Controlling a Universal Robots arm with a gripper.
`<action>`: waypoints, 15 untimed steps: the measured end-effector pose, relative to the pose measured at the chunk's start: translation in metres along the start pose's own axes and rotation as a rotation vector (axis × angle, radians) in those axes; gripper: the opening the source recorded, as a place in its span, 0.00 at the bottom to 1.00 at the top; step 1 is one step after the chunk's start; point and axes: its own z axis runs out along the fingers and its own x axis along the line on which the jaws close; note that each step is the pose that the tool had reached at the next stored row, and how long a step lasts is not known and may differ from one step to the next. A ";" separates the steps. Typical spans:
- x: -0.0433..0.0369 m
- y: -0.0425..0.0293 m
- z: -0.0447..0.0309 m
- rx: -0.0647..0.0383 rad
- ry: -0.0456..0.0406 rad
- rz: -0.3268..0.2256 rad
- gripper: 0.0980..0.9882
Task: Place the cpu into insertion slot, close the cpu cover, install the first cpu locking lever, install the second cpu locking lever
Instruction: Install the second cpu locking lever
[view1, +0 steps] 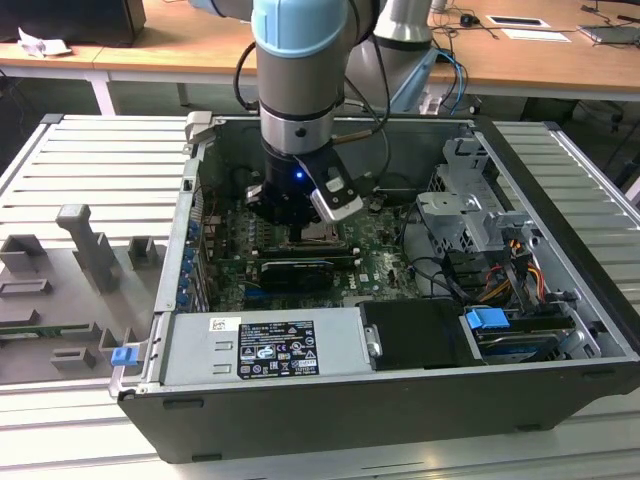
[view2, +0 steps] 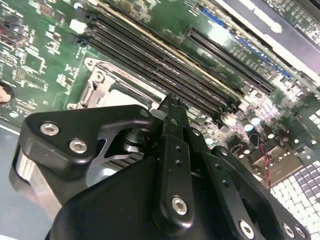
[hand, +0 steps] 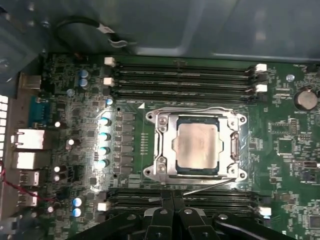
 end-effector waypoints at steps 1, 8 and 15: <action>0.0007 -0.0002 0.0021 -0.003 -0.0001 0.000 0.01; 0.0015 -0.0023 0.0205 -0.010 -0.0003 0.000 0.01; 0.0088 -0.0122 0.0221 -0.069 -0.0041 0.001 0.01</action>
